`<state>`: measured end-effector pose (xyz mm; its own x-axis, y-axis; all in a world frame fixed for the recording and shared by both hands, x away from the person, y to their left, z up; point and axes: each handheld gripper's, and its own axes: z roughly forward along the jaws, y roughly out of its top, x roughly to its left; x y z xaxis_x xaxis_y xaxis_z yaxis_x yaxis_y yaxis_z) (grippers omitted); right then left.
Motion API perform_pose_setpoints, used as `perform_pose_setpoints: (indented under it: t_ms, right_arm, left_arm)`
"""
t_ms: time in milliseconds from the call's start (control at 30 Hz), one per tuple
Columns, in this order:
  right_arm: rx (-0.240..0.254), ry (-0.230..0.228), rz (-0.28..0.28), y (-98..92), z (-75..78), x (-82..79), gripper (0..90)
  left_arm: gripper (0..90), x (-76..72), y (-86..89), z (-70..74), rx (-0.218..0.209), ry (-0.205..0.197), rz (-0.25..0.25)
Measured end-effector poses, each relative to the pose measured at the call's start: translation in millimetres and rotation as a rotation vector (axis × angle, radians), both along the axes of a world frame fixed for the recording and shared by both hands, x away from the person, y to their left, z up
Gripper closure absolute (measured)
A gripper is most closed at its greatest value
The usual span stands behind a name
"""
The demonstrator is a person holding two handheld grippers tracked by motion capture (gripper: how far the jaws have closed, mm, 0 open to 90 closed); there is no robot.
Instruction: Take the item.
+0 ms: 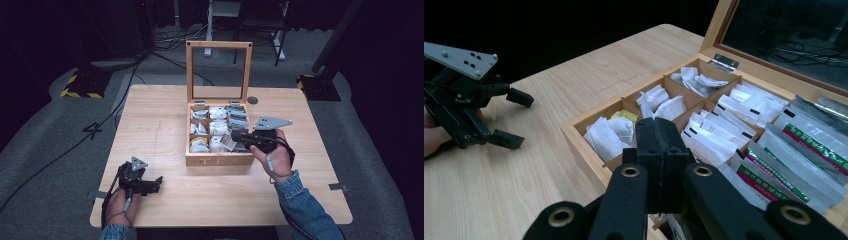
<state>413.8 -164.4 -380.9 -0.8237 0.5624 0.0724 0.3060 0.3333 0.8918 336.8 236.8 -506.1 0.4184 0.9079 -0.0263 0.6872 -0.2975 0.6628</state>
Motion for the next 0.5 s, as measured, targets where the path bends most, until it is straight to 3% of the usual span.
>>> perform_pose_setpoints:
  t_ms: [300,500]
  right_arm:
    - [0.03,-0.003,-0.038,-18.7,8.1,-5.1,90.0]
    - [0.054,-0.007,-0.095,-44.6,14.9,-8.3,90.0]
  left_arm:
    - [0.0,0.7,0.2,0.0,0.001,-0.001,-0.004]
    - [0.0,2.5,0.1,0.0,-0.001,-0.001,-0.008]
